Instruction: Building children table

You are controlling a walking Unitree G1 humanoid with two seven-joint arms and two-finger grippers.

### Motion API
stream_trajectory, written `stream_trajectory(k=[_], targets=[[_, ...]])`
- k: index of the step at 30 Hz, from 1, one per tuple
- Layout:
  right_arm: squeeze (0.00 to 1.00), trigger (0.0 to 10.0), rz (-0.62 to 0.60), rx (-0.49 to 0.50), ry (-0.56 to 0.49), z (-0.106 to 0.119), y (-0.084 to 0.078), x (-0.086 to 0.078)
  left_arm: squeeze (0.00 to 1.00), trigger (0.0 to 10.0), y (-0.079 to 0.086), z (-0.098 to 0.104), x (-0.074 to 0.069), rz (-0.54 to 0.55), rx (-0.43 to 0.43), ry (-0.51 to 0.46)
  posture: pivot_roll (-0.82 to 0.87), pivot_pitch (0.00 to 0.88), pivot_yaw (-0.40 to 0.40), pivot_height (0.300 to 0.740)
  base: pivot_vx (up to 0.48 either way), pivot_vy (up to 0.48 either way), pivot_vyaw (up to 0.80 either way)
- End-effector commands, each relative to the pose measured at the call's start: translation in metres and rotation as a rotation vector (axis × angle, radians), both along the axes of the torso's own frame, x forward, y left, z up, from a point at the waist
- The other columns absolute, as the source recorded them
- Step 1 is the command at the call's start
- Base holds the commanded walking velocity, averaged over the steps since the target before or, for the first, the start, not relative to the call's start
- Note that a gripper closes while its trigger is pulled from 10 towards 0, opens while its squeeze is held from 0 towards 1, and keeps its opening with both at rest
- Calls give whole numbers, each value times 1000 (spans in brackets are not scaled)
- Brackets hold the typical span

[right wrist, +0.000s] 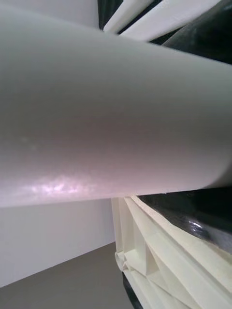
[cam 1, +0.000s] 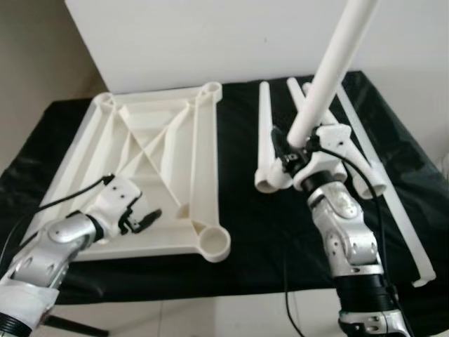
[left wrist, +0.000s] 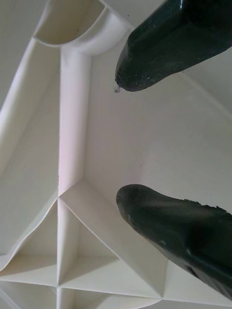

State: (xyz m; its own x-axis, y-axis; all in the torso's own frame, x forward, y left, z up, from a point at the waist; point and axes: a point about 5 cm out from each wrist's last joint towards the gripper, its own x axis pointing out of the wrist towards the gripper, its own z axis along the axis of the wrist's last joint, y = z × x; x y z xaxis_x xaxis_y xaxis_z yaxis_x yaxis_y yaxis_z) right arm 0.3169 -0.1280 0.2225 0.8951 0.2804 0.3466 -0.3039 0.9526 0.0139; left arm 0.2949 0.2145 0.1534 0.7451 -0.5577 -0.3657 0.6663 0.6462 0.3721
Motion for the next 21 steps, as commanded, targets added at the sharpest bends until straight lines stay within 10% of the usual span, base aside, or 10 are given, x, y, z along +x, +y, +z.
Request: stream_trajectory(k=[1,8,21], targets=[[0,10000,-1,6,-9,2,0,-3,0,10000,-8,-19,-17,-209,-23,199,-63,147,122,740,0,0,0],[0,10000,-4,6,-4,1,-1,-3,0,10000,-10,11,-14,-204,-332,177,-55,154,115,740,0,0,0],[0,10000,17,1,1,1,1,-2,0,10000,-15,-5,-35,-284,-262,291,-46,153,100,740,0,0,0]])
